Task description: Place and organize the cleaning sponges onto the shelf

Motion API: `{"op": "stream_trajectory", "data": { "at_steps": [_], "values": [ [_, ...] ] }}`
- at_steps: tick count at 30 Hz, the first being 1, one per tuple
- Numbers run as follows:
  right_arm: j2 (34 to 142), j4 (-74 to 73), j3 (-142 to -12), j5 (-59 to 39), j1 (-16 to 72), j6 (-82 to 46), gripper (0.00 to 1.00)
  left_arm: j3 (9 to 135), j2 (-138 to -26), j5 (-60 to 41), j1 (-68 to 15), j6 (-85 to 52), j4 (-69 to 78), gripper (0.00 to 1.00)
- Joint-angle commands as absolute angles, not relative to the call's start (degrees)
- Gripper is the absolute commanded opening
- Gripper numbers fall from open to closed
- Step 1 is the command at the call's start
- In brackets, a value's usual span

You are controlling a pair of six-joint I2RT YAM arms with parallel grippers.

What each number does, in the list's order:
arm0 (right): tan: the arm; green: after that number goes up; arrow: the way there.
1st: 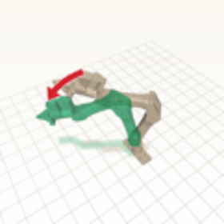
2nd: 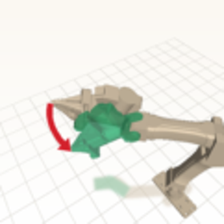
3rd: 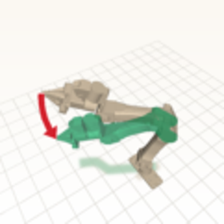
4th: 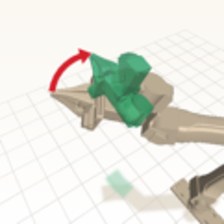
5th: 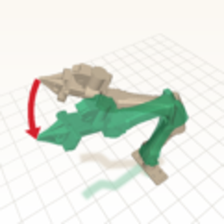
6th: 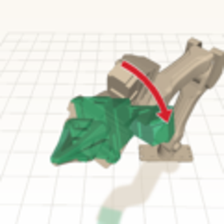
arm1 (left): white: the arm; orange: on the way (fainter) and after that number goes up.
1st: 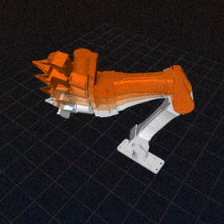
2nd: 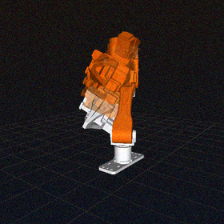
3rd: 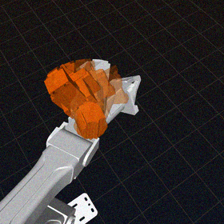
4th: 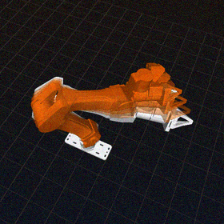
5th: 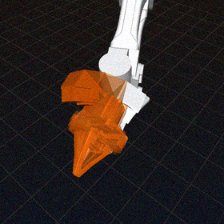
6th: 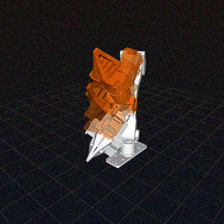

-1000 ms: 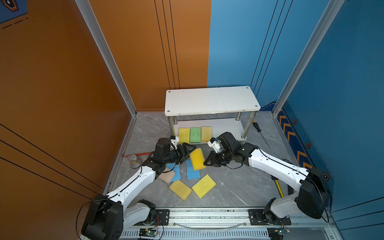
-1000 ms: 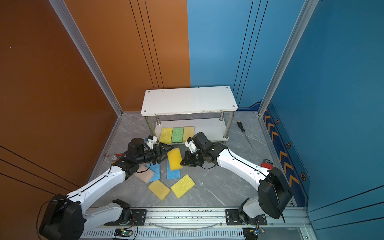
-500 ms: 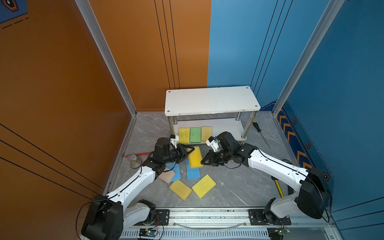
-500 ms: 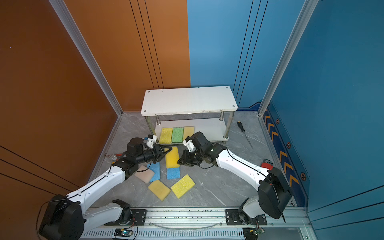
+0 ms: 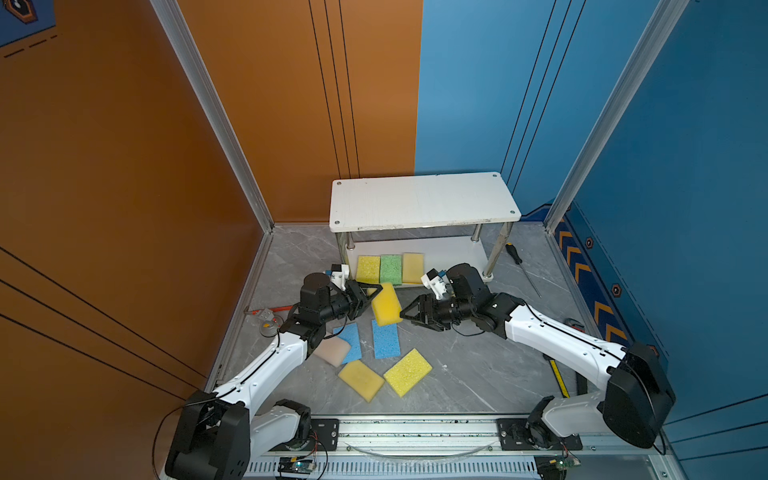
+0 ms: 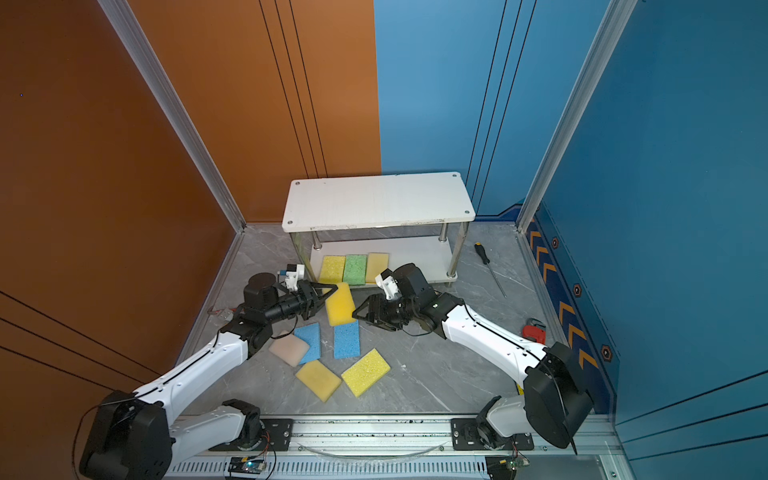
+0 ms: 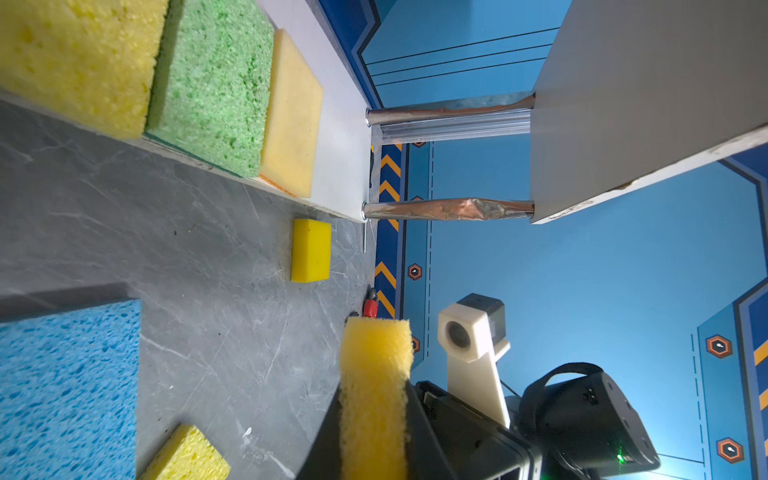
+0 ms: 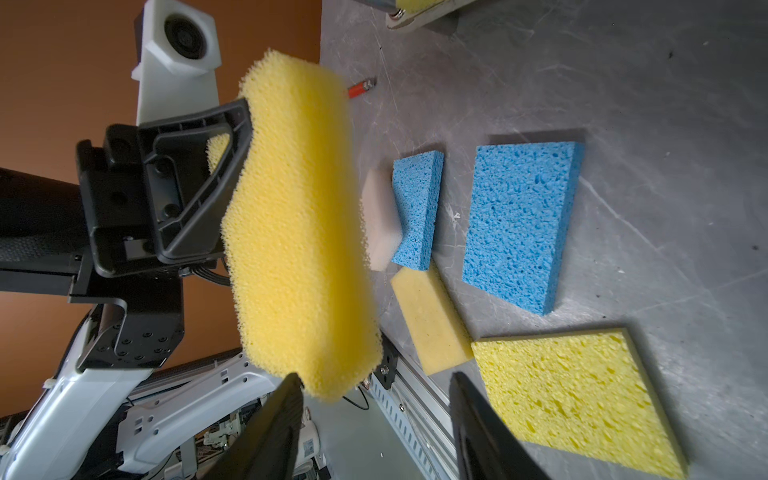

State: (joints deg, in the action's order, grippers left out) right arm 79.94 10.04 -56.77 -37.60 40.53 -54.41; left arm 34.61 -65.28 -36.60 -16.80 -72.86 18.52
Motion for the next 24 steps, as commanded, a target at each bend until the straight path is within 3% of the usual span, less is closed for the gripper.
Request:
{"op": "stream_trajectory", "data": {
  "at_steps": [1,6,24],
  "values": [
    [80.58,3.33,-56.18,-39.83,40.61,-57.39,0.59,35.81,-65.39,-38.77,-16.42,-74.14,21.79,0.17],
    [82.42,-2.08,-56.20,-40.25,40.61,-60.05,0.59,34.55,-66.67,-38.49,-16.00,-79.16,29.58,0.17],
    [84.64,-8.68,-57.33,-39.57,41.14,-62.34,0.59,33.88,-66.88,-38.58,-15.42,-79.80,31.02,0.17]
  ]
}}
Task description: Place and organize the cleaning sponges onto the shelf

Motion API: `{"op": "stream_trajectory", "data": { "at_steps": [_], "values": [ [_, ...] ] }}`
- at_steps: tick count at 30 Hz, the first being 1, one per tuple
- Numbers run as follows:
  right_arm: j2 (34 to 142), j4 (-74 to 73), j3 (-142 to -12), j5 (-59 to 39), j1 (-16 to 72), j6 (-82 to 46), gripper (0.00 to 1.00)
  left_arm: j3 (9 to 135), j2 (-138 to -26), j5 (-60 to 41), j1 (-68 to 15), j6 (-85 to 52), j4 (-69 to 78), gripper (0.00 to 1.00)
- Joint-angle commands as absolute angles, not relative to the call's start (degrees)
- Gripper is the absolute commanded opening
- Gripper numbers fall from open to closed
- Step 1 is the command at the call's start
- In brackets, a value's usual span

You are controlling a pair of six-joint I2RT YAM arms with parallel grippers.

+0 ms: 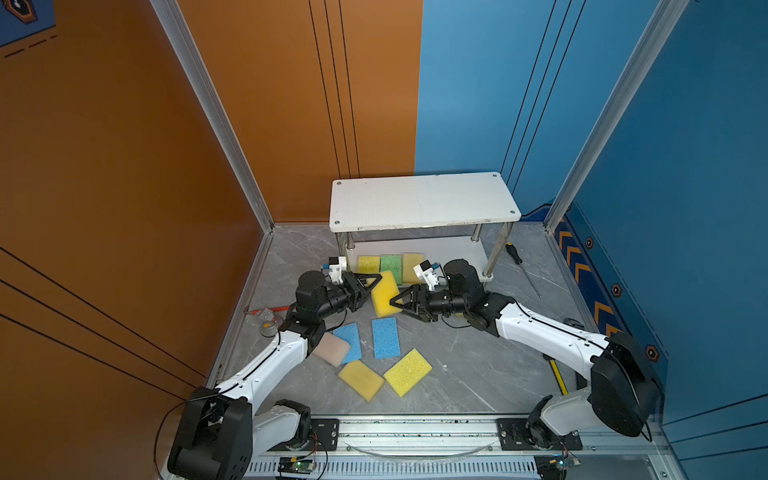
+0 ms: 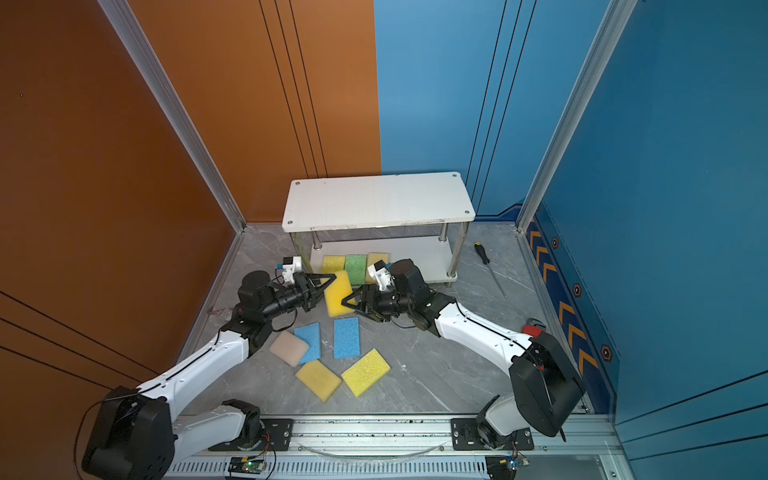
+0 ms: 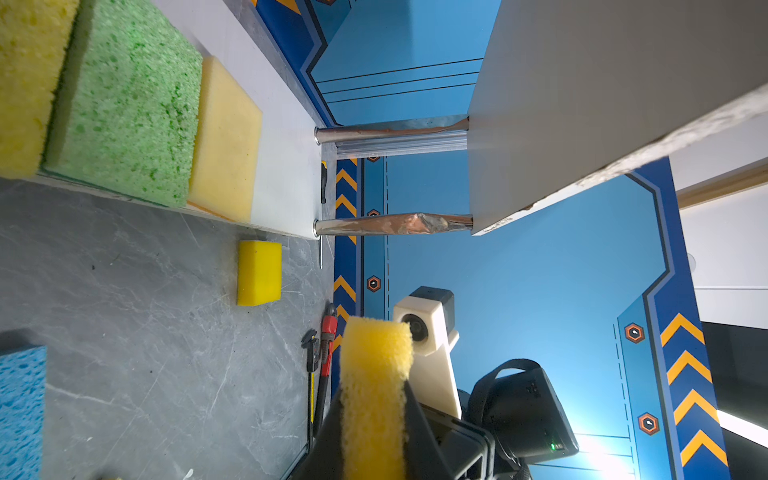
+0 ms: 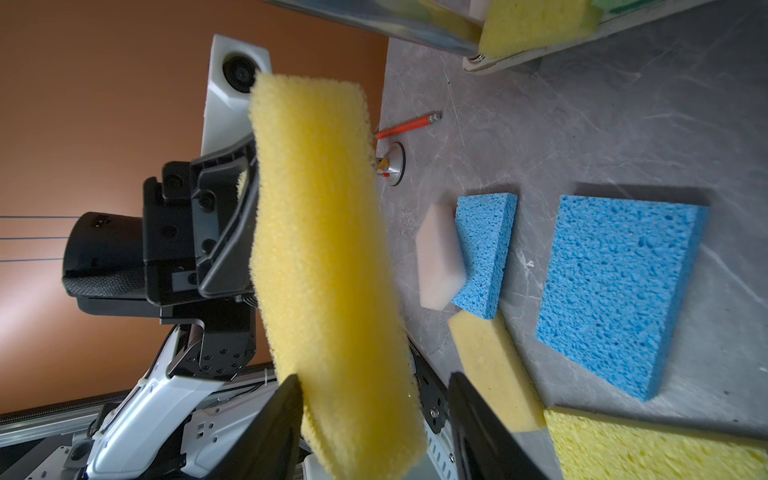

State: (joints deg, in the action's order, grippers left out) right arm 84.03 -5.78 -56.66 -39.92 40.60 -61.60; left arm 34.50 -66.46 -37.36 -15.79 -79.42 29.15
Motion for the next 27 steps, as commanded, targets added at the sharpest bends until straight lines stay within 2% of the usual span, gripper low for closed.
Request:
{"op": "stream_trajectory", "data": {
  "at_steps": [1,7,11,14,16,18,24,27],
  "values": [
    [84.43,-8.72,-57.30,-39.40,41.22,-62.33,0.59,33.88,-66.88,-38.68,-15.39,-79.82,31.03,0.17],
    [83.51,-7.37,-57.22,-38.55,41.29,-61.84,0.52,33.98,-67.15,-39.24,-15.05,-79.63,31.03,0.17],
    [83.02,-5.83,-57.39,-37.80,41.22,-61.18,0.42,33.93,-67.32,-39.29,-15.12,-79.48,31.03,0.17],
    [82.55,-5.28,-57.27,-36.91,41.13,-60.82,0.29,33.86,-67.41,-39.30,-15.16,-79.54,31.03,0.18],
    [82.45,-5.27,-57.30,-36.75,41.04,-60.78,0.26,33.75,-67.36,-39.31,-15.20,-79.55,30.98,0.21],
    [82.28,-5.03,-57.26,-36.67,41.03,-60.66,0.26,33.75,-67.49,-39.30,-15.03,-79.54,31.02,0.31],
    [80.05,-2.90,-55.63,-34.19,38.60,-60.18,0.23,33.31,-66.91,-39.13,-14.09,-78.74,29.97,0.79],
    [77.85,2.04,-54.78,-31.26,36.03,-58.98,0.24,34.39,-64.95,-38.34,-13.30,-74.32,21.48,0.90]
  ]
}}
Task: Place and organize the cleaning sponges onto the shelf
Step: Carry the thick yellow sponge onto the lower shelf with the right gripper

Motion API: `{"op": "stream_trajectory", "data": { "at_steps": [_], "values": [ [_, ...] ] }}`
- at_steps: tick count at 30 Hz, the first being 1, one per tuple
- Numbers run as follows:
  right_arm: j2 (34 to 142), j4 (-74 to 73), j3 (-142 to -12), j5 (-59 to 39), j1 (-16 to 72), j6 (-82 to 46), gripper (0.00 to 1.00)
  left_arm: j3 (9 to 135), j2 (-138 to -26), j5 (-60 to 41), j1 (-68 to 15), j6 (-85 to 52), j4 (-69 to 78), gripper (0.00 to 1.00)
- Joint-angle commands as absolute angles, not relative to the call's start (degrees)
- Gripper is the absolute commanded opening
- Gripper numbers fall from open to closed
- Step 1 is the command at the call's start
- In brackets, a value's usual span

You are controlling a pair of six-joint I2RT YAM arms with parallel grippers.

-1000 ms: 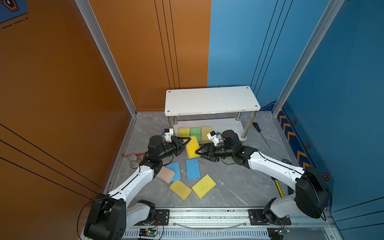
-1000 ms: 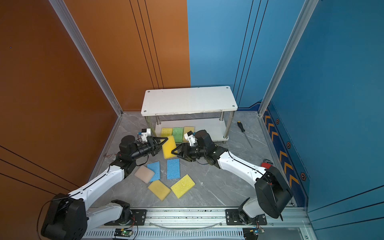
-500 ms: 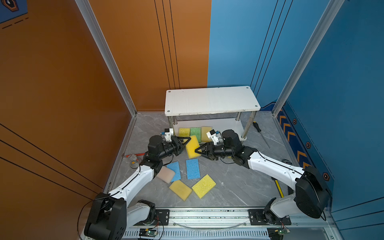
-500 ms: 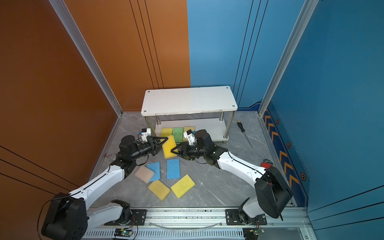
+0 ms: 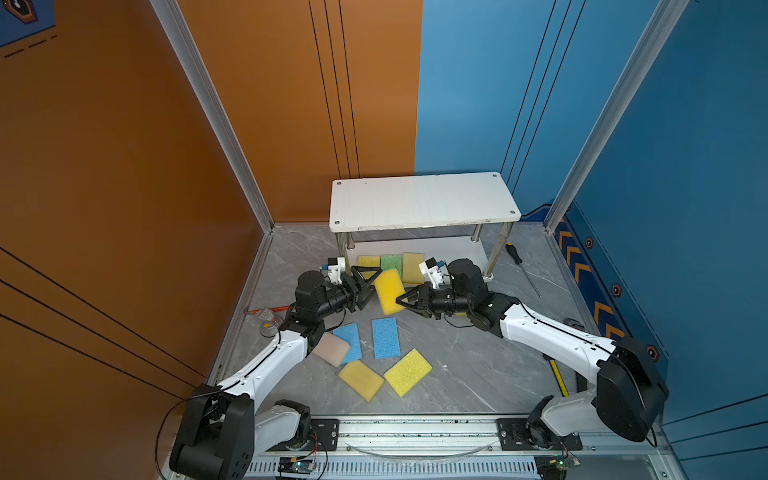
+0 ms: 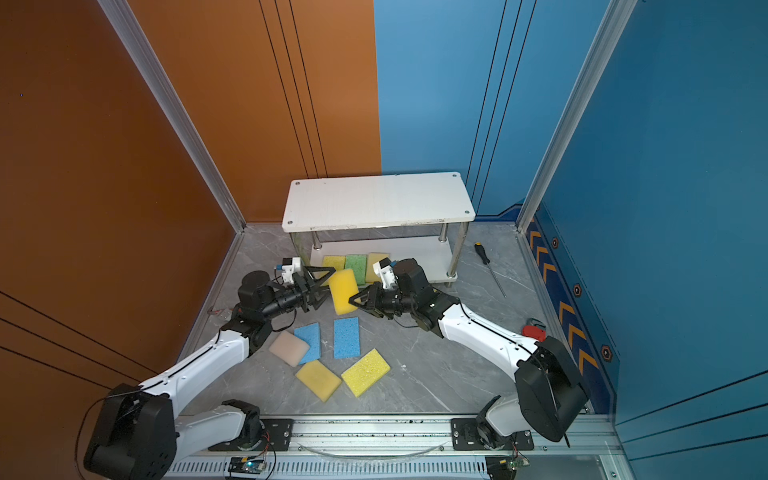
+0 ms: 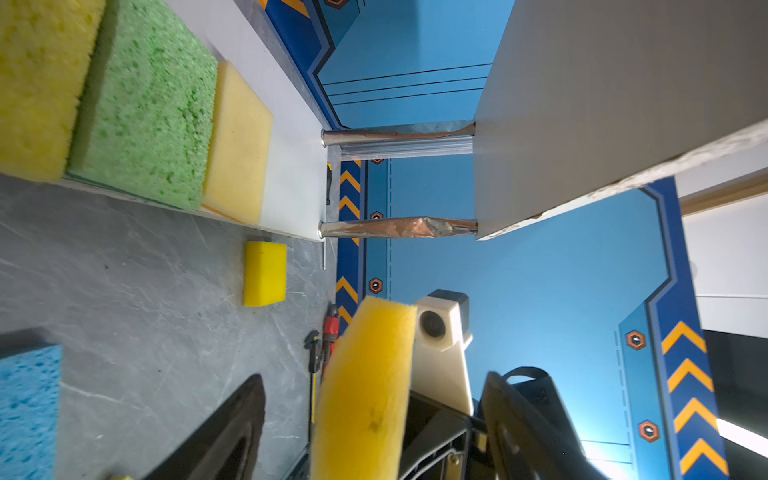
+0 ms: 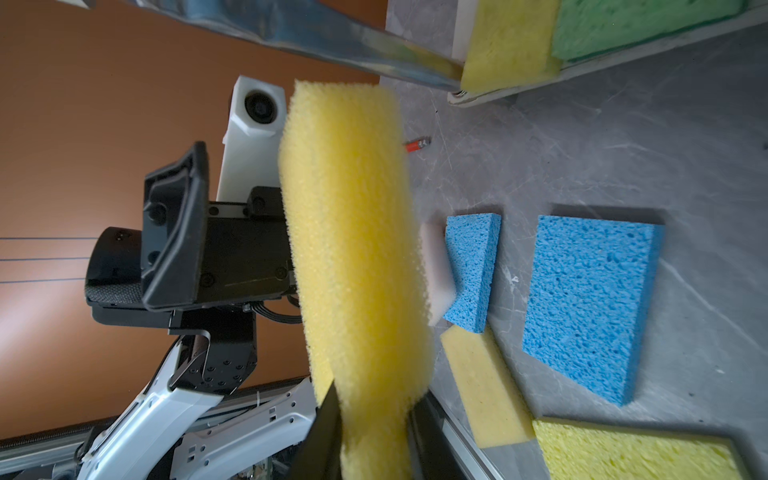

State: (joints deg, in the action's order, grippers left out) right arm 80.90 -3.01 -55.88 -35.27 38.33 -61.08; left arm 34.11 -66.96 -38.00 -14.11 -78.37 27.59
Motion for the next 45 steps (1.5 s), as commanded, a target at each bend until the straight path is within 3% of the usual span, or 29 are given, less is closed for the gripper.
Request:
{"op": "stream_trajectory", "data": {
  "at_steps": [1,7,12,28,45],
  "values": [
    [76.97,4.83,-54.67,-29.58,34.80,-58.12,0.24,35.05,-64.08,-37.70,-13.26,-71.97,17.45,0.91],
    [75.59,15.18,-55.57,-20.60,28.09,-53.62,0.24,41.31,-60.53,-31.35,-13.88,-58.52,-6.98,0.92],
    [80.59,15.82,-58.93,-17.11,25.04,-50.90,0.23,43.68,-58.58,-28.30,-13.89,-54.37,-16.25,0.93],
    [96.94,16.64,-70.95,-16.81,21.45,-44.21,0.23,40.96,-51.98,-28.48,-10.37,-55.46,-19.60,0.93],
    [104.01,16.07,-75.81,-20.03,20.22,-43.35,0.24,40.55,-51.76,-29.01,-8.62,-55.89,-19.60,0.94]
  ]
}}
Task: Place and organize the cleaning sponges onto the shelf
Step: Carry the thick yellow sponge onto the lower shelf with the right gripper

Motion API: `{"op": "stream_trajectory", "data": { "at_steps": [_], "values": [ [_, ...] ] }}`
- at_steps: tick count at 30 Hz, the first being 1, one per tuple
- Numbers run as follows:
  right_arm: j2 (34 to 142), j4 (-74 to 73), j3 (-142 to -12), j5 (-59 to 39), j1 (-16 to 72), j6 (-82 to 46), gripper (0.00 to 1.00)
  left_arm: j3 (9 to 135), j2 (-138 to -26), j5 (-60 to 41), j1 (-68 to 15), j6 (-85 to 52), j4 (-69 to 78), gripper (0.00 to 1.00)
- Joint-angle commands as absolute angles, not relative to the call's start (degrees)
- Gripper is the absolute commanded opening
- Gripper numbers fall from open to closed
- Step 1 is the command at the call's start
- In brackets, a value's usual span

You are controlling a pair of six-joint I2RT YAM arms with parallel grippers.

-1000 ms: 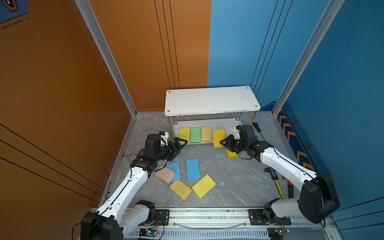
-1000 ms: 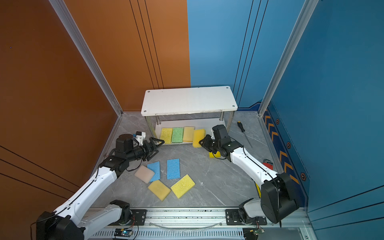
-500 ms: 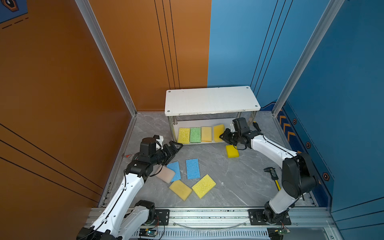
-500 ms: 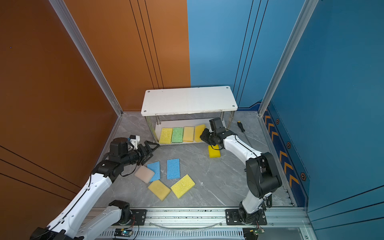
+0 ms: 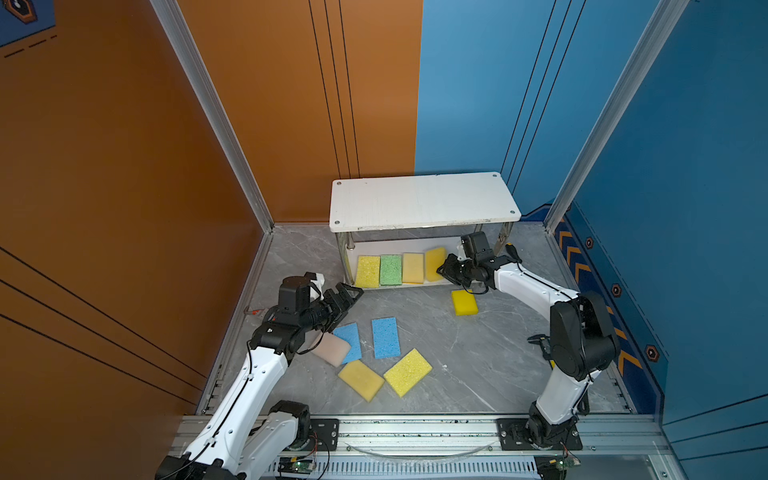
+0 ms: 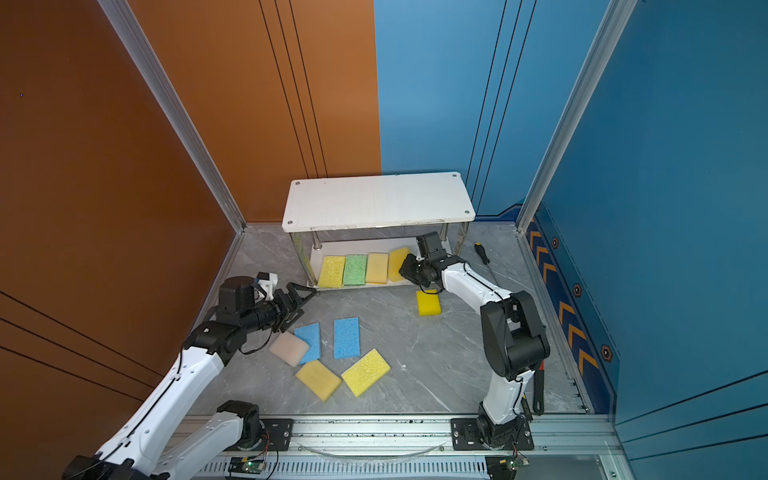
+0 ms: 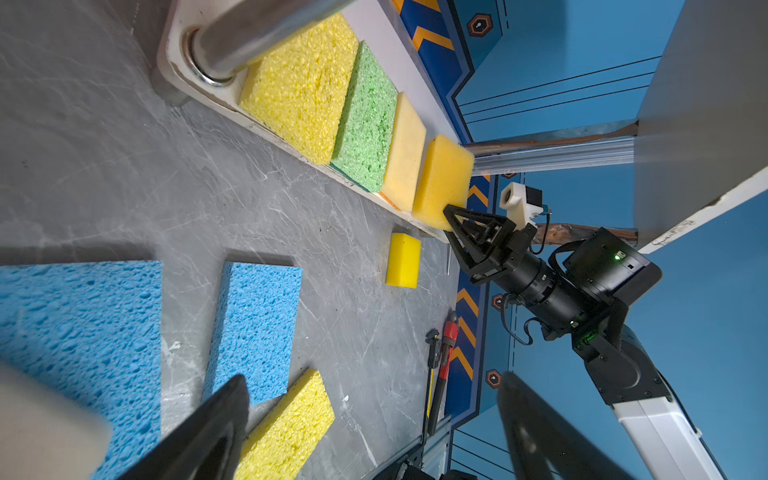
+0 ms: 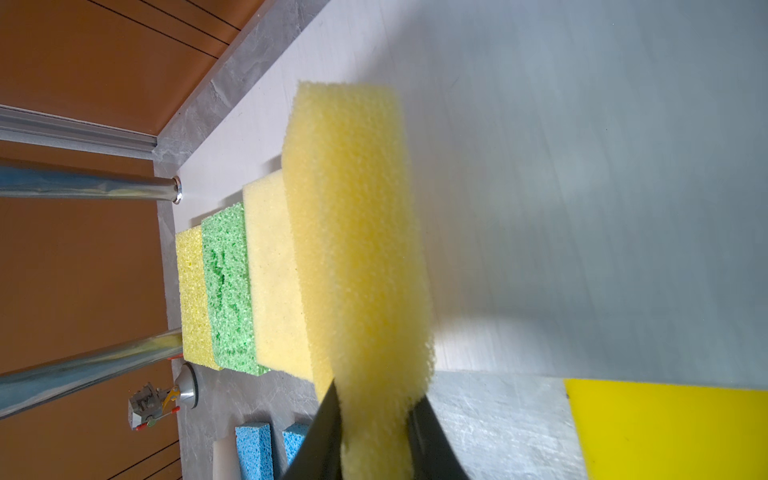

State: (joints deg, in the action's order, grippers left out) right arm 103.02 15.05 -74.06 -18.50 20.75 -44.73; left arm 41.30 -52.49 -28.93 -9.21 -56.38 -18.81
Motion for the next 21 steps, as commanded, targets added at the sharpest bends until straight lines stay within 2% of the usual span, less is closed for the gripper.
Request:
{"op": "stream_trajectory", "data": {
  "at_steps": [1,7,13,21],
  "values": [
    [104.13,16.00,-75.85,-20.13,20.21,-43.38,0.24,40.62,-51.72,-29.01,-8.46,-55.89,-19.60,0.94],
    [104.62,16.00,-75.77,-20.99,19.65,-43.25,0.30,40.54,-51.71,-28.92,-8.01,-56.07,-19.60,0.94],
    [104.27,16.08,-74.86,-21.31,18.84,-43.01,0.46,40.18,-51.50,-28.48,-7.91,-56.65,-19.38,0.94],
    [103.19,17.21,-74.34,-20.94,18.26,-42.60,0.57,39.40,-51.64,-28.14,-7.95,-57.83,-18.27,0.94]
  ]
}}
